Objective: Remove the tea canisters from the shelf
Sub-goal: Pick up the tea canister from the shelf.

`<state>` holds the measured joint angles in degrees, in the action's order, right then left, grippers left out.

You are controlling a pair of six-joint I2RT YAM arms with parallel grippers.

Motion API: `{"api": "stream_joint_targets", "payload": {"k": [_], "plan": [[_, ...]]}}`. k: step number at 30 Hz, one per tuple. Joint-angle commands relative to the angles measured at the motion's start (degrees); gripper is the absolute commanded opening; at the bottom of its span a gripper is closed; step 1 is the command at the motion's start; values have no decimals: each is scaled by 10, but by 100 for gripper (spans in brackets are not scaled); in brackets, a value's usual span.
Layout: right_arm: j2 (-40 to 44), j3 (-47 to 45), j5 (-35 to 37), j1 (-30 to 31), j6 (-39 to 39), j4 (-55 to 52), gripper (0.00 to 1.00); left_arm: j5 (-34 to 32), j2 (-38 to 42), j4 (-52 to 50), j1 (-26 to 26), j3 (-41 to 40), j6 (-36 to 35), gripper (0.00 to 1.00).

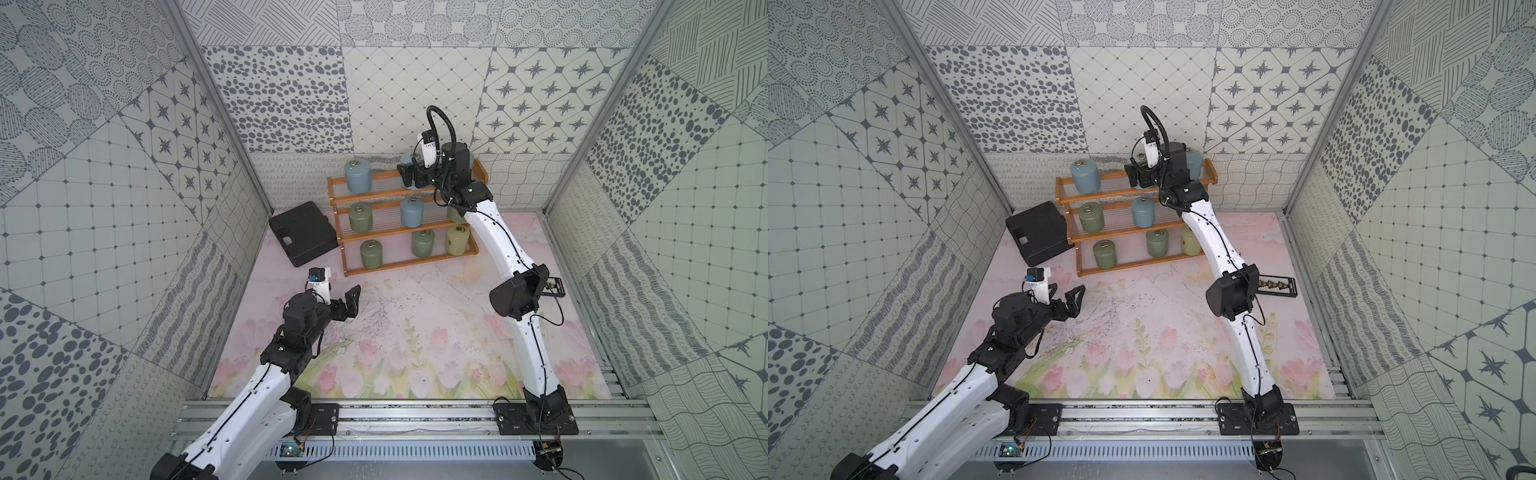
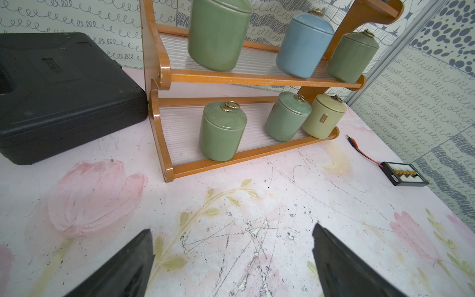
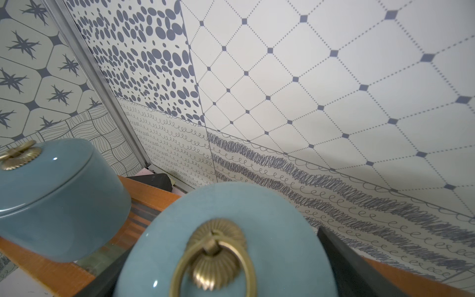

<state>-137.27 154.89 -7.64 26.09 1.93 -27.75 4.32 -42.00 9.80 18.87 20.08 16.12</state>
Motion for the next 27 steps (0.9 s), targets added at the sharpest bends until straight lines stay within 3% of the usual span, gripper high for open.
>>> {"api": "stream_joint_targets", "payload": {"k": [1,15,27], "plan": [[-17,16,-3,3,2,41,100,10,5,3,2,-2,8,100],[-31,15,-5,3,1,54,97,4,35,-16,4,-12,14,100],[-24,11,-16,3,-11,47,82,5,39,-20,5,-11,16,100]]}}
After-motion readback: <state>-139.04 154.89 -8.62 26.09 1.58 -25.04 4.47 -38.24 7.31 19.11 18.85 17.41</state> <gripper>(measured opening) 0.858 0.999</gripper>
